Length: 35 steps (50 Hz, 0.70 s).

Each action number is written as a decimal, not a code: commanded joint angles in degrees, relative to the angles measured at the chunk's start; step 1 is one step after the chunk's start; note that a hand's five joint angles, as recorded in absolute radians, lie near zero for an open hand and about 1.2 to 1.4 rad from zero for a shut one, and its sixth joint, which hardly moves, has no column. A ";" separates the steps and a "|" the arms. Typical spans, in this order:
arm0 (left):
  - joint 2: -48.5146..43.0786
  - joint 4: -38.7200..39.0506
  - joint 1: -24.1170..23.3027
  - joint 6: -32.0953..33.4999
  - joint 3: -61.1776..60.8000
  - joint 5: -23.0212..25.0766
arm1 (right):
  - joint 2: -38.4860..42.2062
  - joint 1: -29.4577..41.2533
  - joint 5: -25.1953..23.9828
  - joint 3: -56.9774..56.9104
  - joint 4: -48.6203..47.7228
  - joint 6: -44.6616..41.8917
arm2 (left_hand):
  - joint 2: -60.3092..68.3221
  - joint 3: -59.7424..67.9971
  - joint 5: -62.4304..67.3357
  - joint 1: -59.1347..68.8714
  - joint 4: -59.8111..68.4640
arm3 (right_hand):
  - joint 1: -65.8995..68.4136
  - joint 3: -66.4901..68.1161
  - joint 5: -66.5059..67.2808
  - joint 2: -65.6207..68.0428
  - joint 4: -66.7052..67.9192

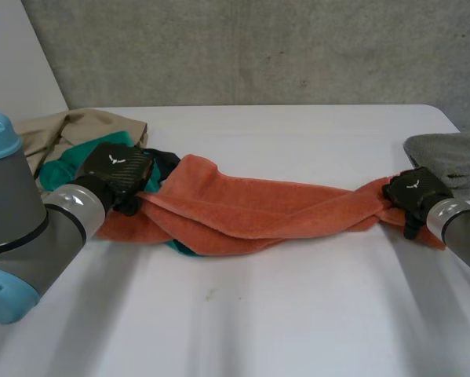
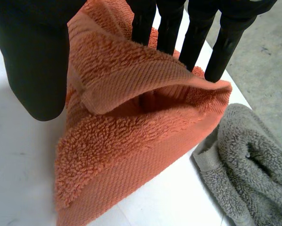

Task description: Fold the laundry.

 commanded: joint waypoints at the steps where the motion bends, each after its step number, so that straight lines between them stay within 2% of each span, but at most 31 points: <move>1: -1.52 0.88 0.46 0.17 0.64 0.39 | 2.65 0.20 0.14 -2.61 -0.35 -1.05 | 11.42 11.64 13.50 13.64 11.29 | 21.02 21.58 21.91 21.79 21.71; 4: -2.84 1.76 0.72 0.26 1.78 0.39 | 3.27 0.55 0.32 -4.89 -0.79 -0.96 | 11.42 11.64 13.50 13.64 11.29 | 50.55 51.12 51.44 51.32 51.24; 8: -5.30 3.16 0.81 1.31 5.29 0.91 | 2.92 0.90 0.41 -9.63 -1.58 0.53 | 11.42 11.64 13.50 13.64 11.29 | 51.01 51.58 51.90 51.79 51.71; 12: -8.99 5.10 1.43 4.56 13.98 1.09 | 1.43 1.43 0.23 -18.06 -2.28 4.13 | 11.42 11.64 13.50 13.64 11.29 | 51.01 51.58 51.90 51.79 51.71; 15: -12.15 7.11 2.04 6.93 25.40 0.04 | 0.90 1.43 0.32 -26.93 -5.53 9.75 | 11.42 11.64 13.50 13.64 11.29 | 51.01 51.58 51.90 51.79 51.71; 18: -14.18 11.24 3.18 7.12 37.53 -2.94 | 0.37 0.91 0.93 -34.59 -14.66 20.37 | 11.42 11.64 13.50 13.64 11.29 | 51.01 51.58 51.90 51.79 51.71; 19: -14.53 14.38 3.62 6.24 42.60 -4.95 | 0.02 0.30 2.59 -37.04 -20.77 26.49 | 11.42 11.64 13.50 13.64 11.29 | 51.01 51.58 51.90 51.79 51.71; 23: -13.75 23.35 4.33 2.12 49.06 -8.04 | -1.38 -1.55 7.86 -38.99 -35.02 38.12 | 11.42 11.64 13.50 13.64 11.29 | 51.01 51.58 51.90 51.79 51.71; 25: -13.04 25.74 4.24 0.71 49.34 -7.53 | -1.91 -2.26 8.58 -39.00 -37.26 39.55 | 11.42 11.64 13.50 13.64 11.29 | 51.01 51.58 51.90 51.79 51.71; 28: -11.37 27.34 4.06 -1.50 46.97 -5.07 | -2.18 -2.09 6.48 -39.17 -36.39 40.96 | 11.42 11.64 13.50 13.64 11.29 | 51.01 51.58 51.90 51.79 51.71; 30: -10.40 26.99 3.71 -2.20 43.20 -2.87 | -2.35 -1.65 3.40 -38.56 -33.24 41.14 | 11.42 11.64 13.50 13.64 11.29 | 51.01 51.58 51.90 51.79 51.71; 35: -8.47 27.16 3.36 -2.03 31.87 -1.02 | -2.18 -1.12 -1.78 -34.70 -24.19 41.05 | 11.42 11.64 13.50 13.64 11.29 | 51.01 51.58 51.90 51.79 51.71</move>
